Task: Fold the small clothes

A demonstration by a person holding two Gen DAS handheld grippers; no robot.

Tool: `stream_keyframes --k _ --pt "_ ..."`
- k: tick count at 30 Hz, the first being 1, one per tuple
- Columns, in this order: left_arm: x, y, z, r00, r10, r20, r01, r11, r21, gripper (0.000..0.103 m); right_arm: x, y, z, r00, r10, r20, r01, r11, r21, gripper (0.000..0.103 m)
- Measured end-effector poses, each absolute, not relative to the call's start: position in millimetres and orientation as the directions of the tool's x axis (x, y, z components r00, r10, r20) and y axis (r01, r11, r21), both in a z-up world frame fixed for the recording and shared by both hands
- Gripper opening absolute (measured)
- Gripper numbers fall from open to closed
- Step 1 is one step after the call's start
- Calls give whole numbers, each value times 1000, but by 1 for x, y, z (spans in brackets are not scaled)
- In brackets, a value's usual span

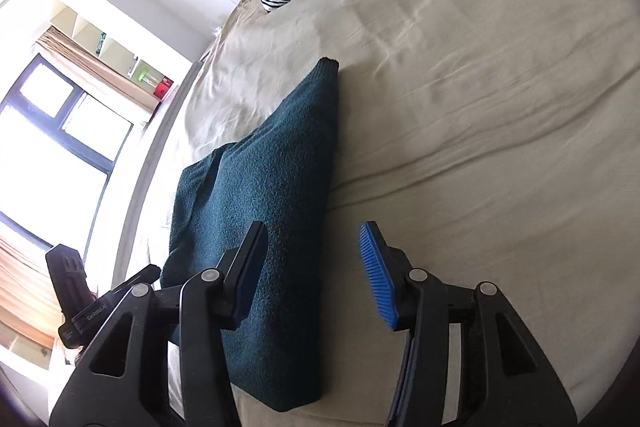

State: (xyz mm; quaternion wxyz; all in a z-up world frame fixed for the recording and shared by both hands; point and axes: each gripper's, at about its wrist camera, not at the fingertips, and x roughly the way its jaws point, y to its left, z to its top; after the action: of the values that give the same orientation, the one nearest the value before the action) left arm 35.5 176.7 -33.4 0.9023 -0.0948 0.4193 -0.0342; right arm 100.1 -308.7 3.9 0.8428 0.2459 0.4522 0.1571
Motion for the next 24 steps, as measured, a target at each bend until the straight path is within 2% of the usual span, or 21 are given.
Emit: stream_keyframes --k 2,3,5,7,9,12,13,18,24 --pt "19 162 -17 717 -45 -696 -21 996 -85 103 83 -309 26 595 413 -690 -67 881 469 50" --pt "10 155 -8 752 2 -659 -33 999 -35 103 75 -303 36 624 372 -687 -76 904 421 51" --pt "-9 144 9 814 59 -578 -44 998 39 103 54 -294 57 691 286 -664 -92 946 311 60" --pt "-23 132 25 845 81 -529 -39 995 89 103 33 -284 79 765 216 -606 -103 971 216 83" --pt "-32 124 39 860 121 -495 -62 989 133 103 13 -280 102 833 157 -530 -92 985 146 97" --pt "-42 118 55 855 274 -440 -190 955 227 103 -16 -278 133 919 94 -383 -61 993 96 102" --pt "-43 120 58 852 286 -439 -205 953 224 103 -20 -278 145 928 96 -360 -63 993 104 103" --pt "-37 135 59 799 197 -568 -193 979 68 103 -37 -284 187 931 131 -340 -61 976 208 103" --pt "-44 134 34 750 157 -643 -186 982 24 103 -41 -265 179 828 168 -534 -60 975 214 103"
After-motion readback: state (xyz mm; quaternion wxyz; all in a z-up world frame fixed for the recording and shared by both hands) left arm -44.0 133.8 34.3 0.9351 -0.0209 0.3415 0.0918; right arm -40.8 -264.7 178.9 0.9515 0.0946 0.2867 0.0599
